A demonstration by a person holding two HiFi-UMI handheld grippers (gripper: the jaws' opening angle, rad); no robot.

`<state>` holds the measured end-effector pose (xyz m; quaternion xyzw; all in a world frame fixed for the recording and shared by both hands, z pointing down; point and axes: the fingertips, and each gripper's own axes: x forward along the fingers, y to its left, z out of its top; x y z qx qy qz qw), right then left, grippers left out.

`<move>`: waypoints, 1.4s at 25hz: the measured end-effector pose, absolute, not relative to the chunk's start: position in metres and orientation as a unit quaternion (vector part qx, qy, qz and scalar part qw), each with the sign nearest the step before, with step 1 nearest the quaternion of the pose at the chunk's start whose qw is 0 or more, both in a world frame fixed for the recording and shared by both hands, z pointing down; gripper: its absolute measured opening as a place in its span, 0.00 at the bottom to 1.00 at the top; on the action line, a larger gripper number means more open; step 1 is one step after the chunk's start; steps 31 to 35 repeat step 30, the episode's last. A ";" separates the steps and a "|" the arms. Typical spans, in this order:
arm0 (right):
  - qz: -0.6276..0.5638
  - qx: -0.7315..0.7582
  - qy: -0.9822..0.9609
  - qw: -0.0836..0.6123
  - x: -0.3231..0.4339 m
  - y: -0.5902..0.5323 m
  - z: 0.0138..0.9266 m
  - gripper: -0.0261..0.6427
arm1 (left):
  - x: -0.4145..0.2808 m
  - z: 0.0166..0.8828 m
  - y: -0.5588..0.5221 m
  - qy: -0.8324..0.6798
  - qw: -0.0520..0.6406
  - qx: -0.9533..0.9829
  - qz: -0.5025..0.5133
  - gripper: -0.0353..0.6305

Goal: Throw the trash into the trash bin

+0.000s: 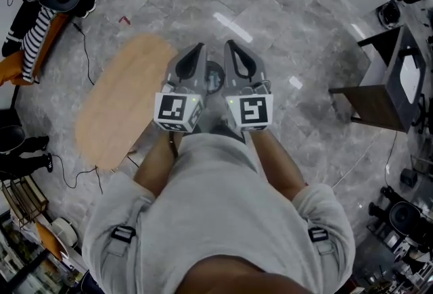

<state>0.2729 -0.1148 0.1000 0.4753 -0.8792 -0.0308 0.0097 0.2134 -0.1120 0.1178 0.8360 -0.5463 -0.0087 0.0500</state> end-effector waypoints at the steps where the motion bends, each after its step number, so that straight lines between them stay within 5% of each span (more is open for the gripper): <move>1: -0.032 0.473 -0.880 0.010 0.271 -0.114 0.100 0.05 | 0.214 0.119 -0.111 -0.547 0.050 0.836 -0.008 0.08; 35: -0.038 0.448 -0.893 0.029 0.245 -0.106 0.109 0.05 | 0.197 0.125 -0.107 -0.557 0.045 0.829 0.000 0.08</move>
